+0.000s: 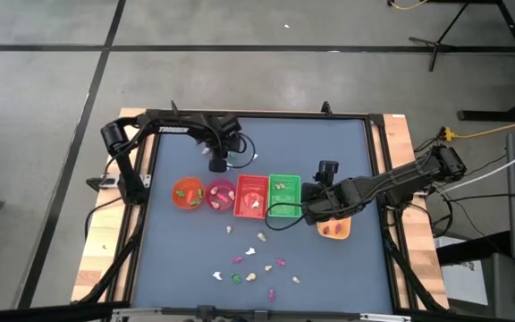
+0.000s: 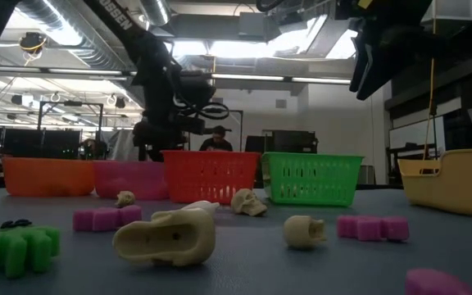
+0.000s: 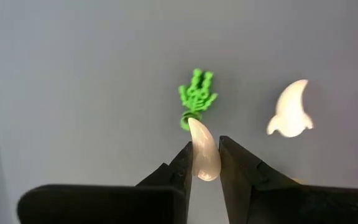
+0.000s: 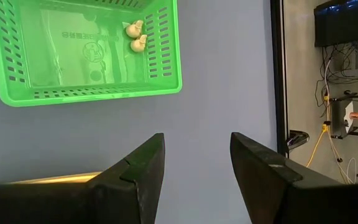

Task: Sort Halloween decoration
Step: Put the white ghost toy into the red bin

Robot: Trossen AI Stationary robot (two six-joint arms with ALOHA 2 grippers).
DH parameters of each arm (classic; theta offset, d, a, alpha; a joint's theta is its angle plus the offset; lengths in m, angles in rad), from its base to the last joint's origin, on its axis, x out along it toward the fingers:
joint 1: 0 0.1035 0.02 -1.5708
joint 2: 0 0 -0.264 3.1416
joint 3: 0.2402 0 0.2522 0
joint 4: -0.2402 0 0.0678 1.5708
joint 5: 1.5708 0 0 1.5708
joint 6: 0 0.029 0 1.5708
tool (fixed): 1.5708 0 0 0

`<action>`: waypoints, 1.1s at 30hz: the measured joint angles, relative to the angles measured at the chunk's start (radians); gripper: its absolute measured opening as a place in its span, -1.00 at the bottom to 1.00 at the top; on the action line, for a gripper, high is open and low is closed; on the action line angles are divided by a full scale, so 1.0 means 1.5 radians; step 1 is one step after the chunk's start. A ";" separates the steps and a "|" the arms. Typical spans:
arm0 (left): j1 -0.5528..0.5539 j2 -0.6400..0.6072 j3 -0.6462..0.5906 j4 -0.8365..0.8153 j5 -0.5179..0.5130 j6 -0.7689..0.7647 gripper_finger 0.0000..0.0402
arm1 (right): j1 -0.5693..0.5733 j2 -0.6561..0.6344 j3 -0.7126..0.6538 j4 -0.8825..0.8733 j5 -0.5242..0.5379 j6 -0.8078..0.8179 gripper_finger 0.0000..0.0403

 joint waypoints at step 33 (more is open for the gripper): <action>-0.219 -0.001 0.246 -0.091 0.121 -0.177 -0.77 | 0.000 0.000 0.000 -0.001 0.000 0.000 -0.10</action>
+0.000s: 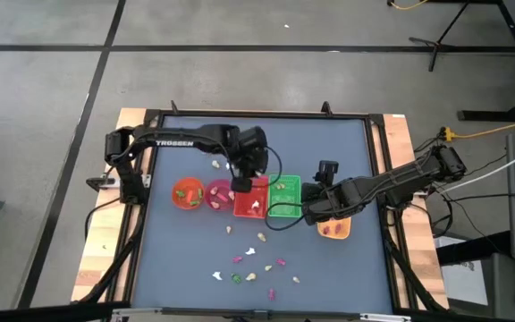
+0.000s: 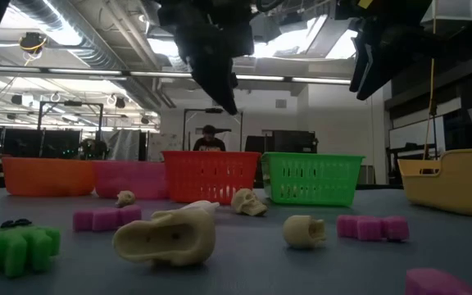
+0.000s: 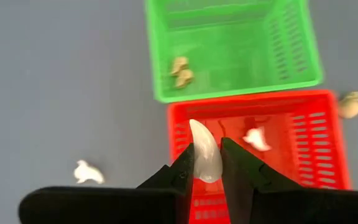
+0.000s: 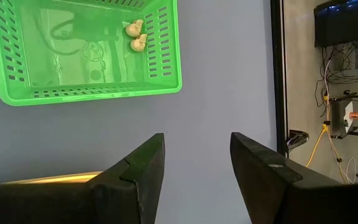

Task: Sort Halloween decoration
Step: Put the white ghost toy into the red bin

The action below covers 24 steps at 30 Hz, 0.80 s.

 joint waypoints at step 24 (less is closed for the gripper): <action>-0.132 0.000 -0.085 0.032 -0.081 -0.064 -0.57 | 0.000 0.000 0.000 0.014 -0.075 -0.015 -0.10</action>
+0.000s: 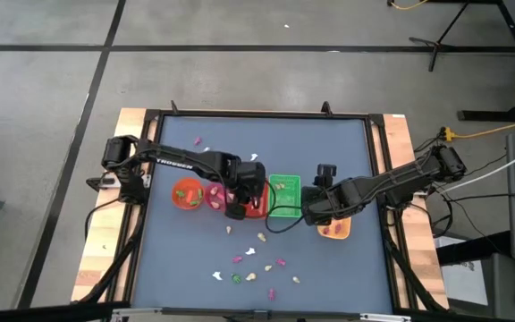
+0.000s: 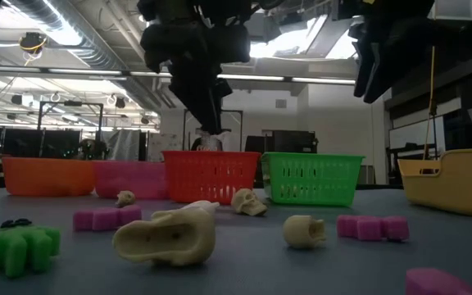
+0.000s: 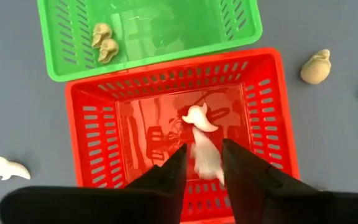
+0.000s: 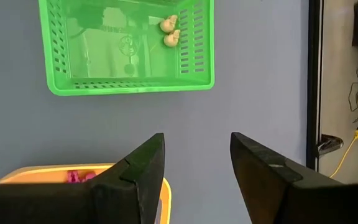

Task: Sort Halloween decoration
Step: Put the white ghost toy into the red bin, then put the yellow skull toy into the green bin

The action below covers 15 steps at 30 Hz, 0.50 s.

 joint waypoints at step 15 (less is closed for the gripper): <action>-0.008 0.000 0.000 0.012 0.005 -0.004 -0.10 | 0.000 0.000 0.000 0.037 0.000 -0.039 -0.10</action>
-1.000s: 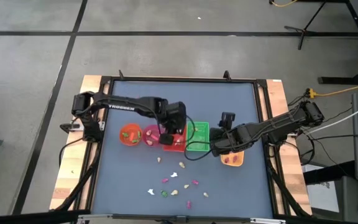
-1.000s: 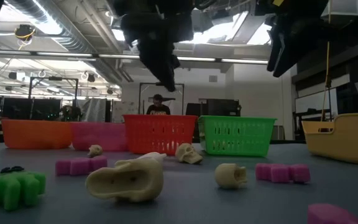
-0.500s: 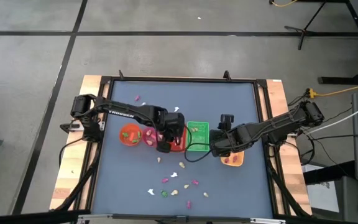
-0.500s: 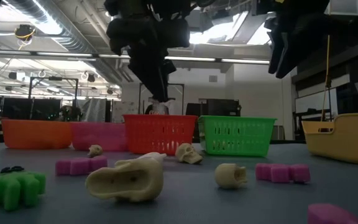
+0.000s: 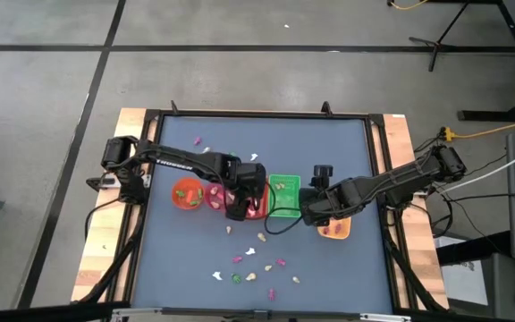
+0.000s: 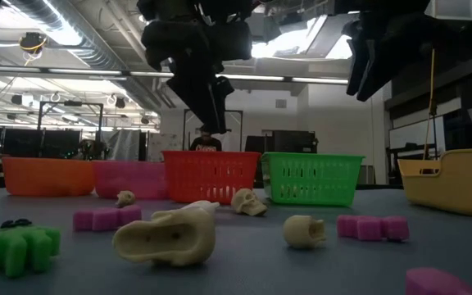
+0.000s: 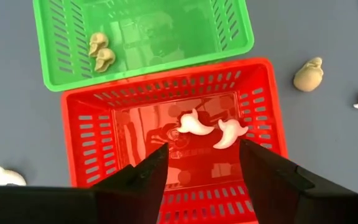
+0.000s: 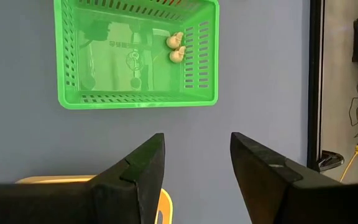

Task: Sort Halloween decoration
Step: Put the yellow skull toy into the green bin

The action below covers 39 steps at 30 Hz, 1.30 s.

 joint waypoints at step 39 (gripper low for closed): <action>-0.227 0.000 -0.001 -0.131 -0.062 0.007 -0.11 | 0.000 0.000 0.000 0.033 0.000 -0.001 -0.10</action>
